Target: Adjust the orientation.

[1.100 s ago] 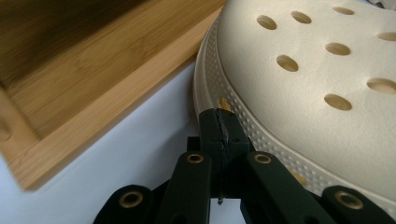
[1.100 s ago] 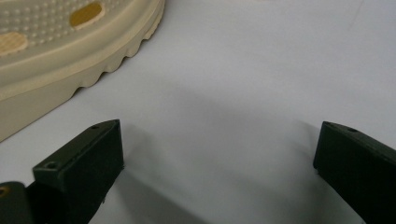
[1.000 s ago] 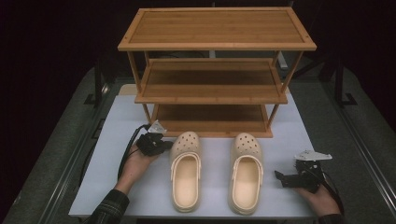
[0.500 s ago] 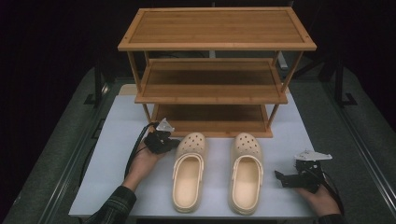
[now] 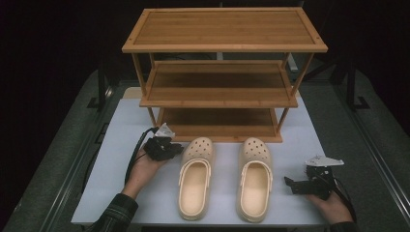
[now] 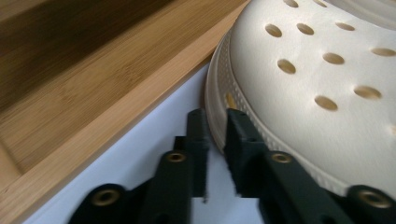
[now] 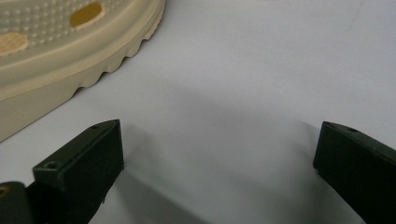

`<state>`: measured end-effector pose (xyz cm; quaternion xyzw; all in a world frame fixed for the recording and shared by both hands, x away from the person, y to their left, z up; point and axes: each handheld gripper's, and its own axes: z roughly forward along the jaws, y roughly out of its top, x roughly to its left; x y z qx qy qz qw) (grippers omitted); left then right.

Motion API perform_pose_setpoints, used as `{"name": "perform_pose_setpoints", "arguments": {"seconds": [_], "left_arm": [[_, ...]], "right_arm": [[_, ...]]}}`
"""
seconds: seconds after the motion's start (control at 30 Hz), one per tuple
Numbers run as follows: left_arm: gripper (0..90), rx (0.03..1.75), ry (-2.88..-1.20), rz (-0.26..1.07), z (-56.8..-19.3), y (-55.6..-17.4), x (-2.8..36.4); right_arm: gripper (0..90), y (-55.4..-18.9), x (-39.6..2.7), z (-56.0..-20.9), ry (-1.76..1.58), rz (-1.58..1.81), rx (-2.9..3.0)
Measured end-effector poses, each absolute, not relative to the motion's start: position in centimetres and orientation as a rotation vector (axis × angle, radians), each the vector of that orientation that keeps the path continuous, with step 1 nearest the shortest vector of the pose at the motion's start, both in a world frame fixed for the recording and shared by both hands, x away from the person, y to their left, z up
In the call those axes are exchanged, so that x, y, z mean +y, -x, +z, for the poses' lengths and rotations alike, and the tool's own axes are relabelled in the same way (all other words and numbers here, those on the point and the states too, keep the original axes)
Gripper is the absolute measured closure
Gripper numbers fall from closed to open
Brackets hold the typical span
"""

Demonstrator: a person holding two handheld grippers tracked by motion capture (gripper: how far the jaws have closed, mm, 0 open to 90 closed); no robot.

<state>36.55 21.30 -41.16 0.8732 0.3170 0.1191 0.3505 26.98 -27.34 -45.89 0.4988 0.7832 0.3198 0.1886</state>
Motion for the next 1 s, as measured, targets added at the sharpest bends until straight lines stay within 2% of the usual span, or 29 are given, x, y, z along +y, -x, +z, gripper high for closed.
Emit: {"name": "perform_pose_setpoints", "arguments": {"seconds": [0.1, 0.27, 0.53, 0.57, 0.93, 1.0], "left_arm": [[66.0, 0.835, -2.26, 0.325, -41.0, -36.1, 22.1], [44.3, 0.861, -2.259, 0.367, -40.8, -35.1, 23.8], [29.9, 0.923, -2.235, 0.403, -40.4, -32.8, 26.9], [25.6, 0.933, -2.233, 0.41, -40.6, -32.4, 27.3], [13.7, 0.997, -2.27, 0.445, -42.1, -28.8, 30.8], [8.7, 1.001, -2.281, 0.453, -42.6, -28.1, 31.4]], "right_arm": [[1.1, -27.0, -27.3, -45.9, -1.403, 0.899, 2.203], [1.1, -27.0, -27.3, -45.9, -1.403, 0.899, 2.202], [1.1, -27.0, -27.3, -45.9, -1.403, 0.899, 2.202], [1.1, -27.0, -27.3, -45.9, -1.403, 0.899, 2.202], [1.1, -27.0, -27.3, -45.9, -1.403, 0.896, 2.204], [1.1, -27.0, -27.3, -45.8, -1.401, 0.891, 2.207]]}}
